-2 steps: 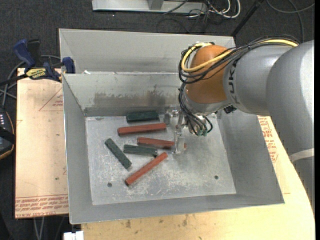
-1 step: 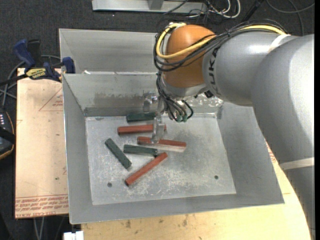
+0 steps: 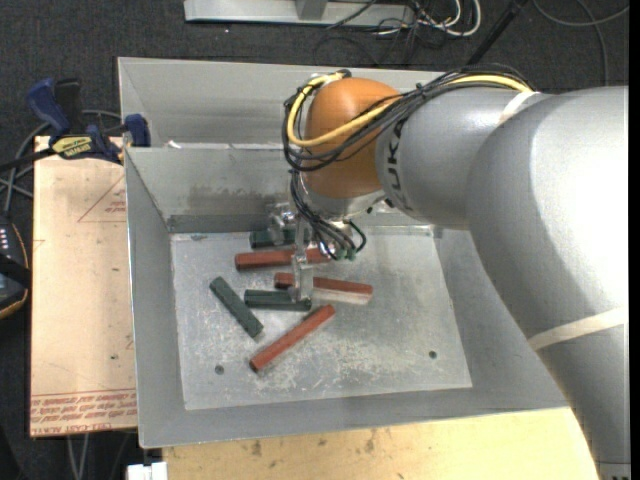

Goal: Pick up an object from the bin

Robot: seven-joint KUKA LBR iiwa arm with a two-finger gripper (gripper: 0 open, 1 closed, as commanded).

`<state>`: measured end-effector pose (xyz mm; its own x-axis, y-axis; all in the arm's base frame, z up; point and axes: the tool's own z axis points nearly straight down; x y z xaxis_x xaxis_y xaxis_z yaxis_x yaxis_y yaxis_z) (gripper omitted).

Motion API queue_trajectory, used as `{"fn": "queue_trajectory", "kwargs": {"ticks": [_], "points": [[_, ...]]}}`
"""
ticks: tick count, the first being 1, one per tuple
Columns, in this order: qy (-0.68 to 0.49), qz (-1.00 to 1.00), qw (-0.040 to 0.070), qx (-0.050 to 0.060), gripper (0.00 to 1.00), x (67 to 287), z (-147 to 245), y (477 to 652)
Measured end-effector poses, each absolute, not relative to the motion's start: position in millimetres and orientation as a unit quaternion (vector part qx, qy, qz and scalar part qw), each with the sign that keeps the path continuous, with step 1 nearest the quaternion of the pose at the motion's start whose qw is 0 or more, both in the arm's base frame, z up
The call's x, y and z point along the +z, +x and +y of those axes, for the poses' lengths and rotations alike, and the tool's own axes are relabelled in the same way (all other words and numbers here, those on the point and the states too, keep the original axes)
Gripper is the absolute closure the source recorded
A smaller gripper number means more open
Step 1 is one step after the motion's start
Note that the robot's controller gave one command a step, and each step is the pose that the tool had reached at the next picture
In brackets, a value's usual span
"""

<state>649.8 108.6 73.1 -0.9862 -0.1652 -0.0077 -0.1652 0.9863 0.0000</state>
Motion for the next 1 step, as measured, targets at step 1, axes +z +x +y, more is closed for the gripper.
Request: {"fn": "queue_trajectory", "kwargs": {"ticks": [1], "points": [[-0.083,0.997,0.004,0.001,1.00,73.9,108.9,650.0]]}}
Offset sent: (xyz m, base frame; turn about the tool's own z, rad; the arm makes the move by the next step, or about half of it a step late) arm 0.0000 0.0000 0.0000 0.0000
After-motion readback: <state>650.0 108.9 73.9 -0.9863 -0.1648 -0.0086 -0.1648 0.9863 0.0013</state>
